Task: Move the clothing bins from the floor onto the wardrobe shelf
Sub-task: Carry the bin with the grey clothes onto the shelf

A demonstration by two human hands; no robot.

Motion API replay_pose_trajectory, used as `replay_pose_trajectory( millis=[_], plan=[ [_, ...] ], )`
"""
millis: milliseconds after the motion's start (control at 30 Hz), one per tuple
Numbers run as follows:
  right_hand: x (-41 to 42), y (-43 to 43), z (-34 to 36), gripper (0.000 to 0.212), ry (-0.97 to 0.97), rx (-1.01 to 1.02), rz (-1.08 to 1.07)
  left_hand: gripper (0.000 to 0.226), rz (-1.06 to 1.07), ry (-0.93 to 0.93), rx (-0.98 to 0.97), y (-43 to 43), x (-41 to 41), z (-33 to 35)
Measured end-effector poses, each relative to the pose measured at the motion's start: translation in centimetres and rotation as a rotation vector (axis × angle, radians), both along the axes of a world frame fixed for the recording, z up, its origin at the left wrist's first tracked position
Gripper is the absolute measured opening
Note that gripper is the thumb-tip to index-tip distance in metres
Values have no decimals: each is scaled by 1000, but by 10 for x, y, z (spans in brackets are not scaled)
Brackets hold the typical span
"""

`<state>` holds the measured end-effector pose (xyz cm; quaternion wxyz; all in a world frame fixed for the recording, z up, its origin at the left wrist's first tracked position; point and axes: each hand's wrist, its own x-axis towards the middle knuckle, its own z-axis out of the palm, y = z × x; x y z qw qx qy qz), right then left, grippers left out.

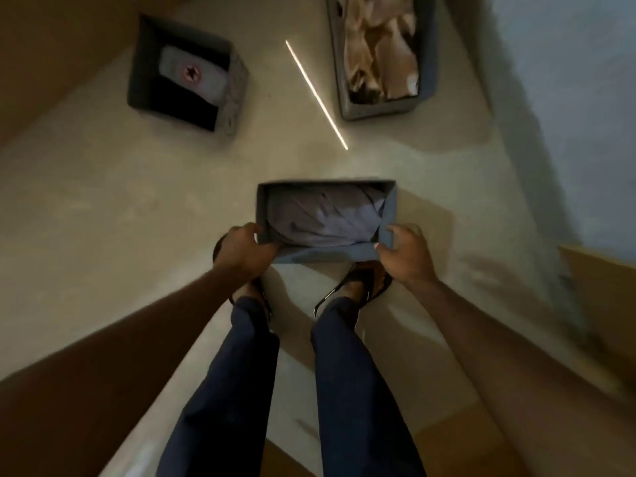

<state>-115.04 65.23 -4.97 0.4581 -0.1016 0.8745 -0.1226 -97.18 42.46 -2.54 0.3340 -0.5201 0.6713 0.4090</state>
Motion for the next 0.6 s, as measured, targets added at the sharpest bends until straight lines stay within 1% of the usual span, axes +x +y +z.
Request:
replay_pose_trajectory(
  millis=[33, 67, 167, 200, 233, 333, 500, 600],
  plan=[
    [1, 2, -15, 49, 15, 28, -24, 74, -6, 1, 5, -2, 0, -17],
    [2, 2, -30, 51, 20, 37, -46, 67, -19, 2, 20, -3, -2, -33],
    [2, -2, -59, 50, 14, 12, -42, 30, -69, 6, 67, -5, -7, -65],
    [2, -4, -65, 48, 26, 6, -18, 26, -84, 3, 79, -6, -8, -74],
    [1, -6, -68, 45, 51, 6, 14, 28, -87, -4, 90, -6, -8, -80],
    [-1, -8, -68, 36, 167, 6, 76, 50, -95, -30, 94, -9, -6, -86],
    [-2, 0, -31, 28, 215, -49, 108, 59, -84, -80, 111, -9, -10, -56],
    [-3, 8, 6, 25, 203, -47, 117, 53, -137, -77, 109, -8, -20, -18]
  ],
)
